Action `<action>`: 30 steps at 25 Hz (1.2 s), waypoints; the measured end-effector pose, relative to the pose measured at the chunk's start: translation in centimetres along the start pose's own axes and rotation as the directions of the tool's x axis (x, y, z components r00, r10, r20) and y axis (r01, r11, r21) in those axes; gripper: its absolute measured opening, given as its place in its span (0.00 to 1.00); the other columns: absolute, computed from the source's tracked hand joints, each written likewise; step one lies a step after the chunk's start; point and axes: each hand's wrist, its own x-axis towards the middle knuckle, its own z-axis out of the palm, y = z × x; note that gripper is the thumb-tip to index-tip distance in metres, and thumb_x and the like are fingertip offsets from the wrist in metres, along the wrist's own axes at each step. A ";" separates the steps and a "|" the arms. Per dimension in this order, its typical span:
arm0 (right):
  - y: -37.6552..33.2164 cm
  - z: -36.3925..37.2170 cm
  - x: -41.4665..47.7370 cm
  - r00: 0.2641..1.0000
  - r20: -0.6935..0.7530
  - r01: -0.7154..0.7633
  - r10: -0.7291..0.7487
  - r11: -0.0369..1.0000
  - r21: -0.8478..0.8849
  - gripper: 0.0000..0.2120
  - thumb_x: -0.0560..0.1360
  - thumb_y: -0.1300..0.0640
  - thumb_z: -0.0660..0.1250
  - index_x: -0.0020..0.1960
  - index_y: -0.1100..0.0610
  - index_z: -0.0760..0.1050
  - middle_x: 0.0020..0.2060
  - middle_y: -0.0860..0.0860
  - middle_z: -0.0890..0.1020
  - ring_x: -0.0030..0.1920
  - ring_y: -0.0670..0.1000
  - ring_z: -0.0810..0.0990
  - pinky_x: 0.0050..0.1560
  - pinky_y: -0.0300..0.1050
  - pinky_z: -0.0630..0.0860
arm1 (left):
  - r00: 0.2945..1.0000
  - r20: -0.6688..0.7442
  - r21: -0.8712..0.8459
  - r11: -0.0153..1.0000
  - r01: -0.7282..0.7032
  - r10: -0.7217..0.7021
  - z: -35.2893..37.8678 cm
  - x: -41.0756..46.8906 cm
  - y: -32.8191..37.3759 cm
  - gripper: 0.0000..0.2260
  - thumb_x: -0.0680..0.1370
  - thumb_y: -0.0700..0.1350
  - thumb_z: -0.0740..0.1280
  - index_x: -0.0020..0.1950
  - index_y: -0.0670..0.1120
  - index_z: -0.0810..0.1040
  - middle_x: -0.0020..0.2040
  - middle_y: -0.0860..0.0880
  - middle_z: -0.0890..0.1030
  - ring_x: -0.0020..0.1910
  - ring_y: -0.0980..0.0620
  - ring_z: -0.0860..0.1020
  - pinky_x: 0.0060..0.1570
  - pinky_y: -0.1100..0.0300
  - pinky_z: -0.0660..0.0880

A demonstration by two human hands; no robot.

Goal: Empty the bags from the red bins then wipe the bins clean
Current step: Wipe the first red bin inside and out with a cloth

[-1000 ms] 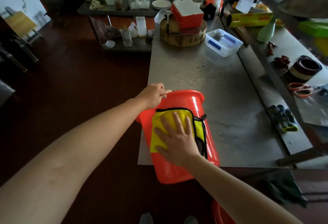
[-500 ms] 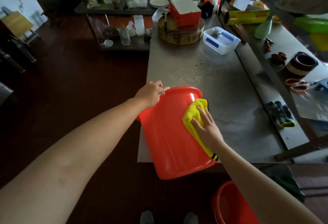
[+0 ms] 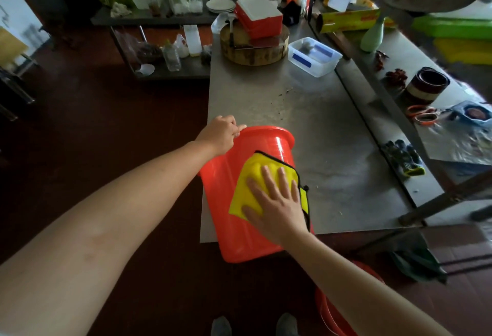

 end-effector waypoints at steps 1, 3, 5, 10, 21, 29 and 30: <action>-1.0 0.3 -0.4 0.995 -0.011 0.097 -0.098 0.994 -0.058 0.33 0.78 0.28 0.51 0.80 0.35 0.52 0.82 0.46 0.46 0.81 0.61 0.38 0.76 0.72 0.46 | 1.000 0.002 0.010 1.000 -0.004 0.004 0.1 0.0 -0.1 0.10 0.83 0.41 0.64 0.60 0.39 0.82 0.48 0.44 0.77 0.54 0.40 0.75 0.60 0.45 0.73; -2.5 1.2 -0.8 0.966 0.018 0.257 -0.257 0.953 -0.162 0.32 0.78 0.30 0.53 0.79 0.39 0.58 0.82 0.47 0.50 0.81 0.62 0.39 0.75 0.74 0.46 | 1.000 0.009 0.029 1.000 0.001 -0.002 0.0 -0.3 -0.1 0.12 0.83 0.42 0.63 0.62 0.40 0.81 0.47 0.47 0.76 0.55 0.43 0.74 0.60 0.47 0.73; -3.2 1.6 -1.0 0.941 0.062 0.337 -0.332 0.915 -0.221 0.31 0.78 0.31 0.53 0.79 0.40 0.60 0.82 0.47 0.51 0.81 0.60 0.38 0.75 0.73 0.44 | 1.000 -0.002 0.046 0.999 -0.020 0.020 -0.1 -0.5 -0.2 0.12 0.83 0.41 0.63 0.63 0.41 0.81 0.45 0.49 0.75 0.53 0.45 0.74 0.58 0.47 0.75; -0.5 0.5 -1.0 0.980 0.019 0.199 -0.198 0.972 -0.124 0.31 0.78 0.28 0.52 0.79 0.35 0.56 0.82 0.44 0.46 0.81 0.55 0.36 0.77 0.69 0.45 | 1.000 -0.006 0.064 0.998 -0.012 0.013 0.3 -0.2 0.3 0.13 0.84 0.44 0.62 0.53 0.39 0.84 0.46 0.48 0.75 0.50 0.42 0.73 0.52 0.44 0.76; 6.3 1.3 -3.7 0.872 0.131 -0.445 0.472 0.654 0.612 0.39 0.71 0.20 0.48 0.78 0.31 0.52 0.81 0.43 0.54 0.81 0.49 0.53 0.76 0.59 0.61 | 1.000 0.012 0.097 0.995 0.000 -0.002 0.5 0.4 1.8 0.13 0.85 0.43 0.61 0.54 0.40 0.84 0.47 0.50 0.74 0.52 0.44 0.73 0.55 0.45 0.76; -3.5 1.6 -4.8 0.984 -0.021 0.174 -0.177 0.978 -0.113 0.31 0.80 0.30 0.52 0.80 0.38 0.55 0.82 0.48 0.48 0.81 0.62 0.39 0.75 0.73 0.49 | 0.999 -0.034 0.110 0.994 -0.003 0.007 0.0 -1.8 -1.9 0.11 0.84 0.40 0.62 0.57 0.40 0.84 0.49 0.45 0.77 0.51 0.40 0.74 0.52 0.53 0.72; -4.3 1.9 -4.7 0.972 -0.005 0.230 -0.233 0.962 -0.148 0.31 0.80 0.31 0.53 0.80 0.39 0.57 0.82 0.49 0.50 0.81 0.62 0.40 0.75 0.74 0.50 | 1.000 -0.031 0.125 0.992 0.007 -0.003 -0.2 -2.4 -2.5 0.11 0.83 0.38 0.62 0.61 0.41 0.82 0.50 0.45 0.77 0.52 0.40 0.74 0.52 0.55 0.70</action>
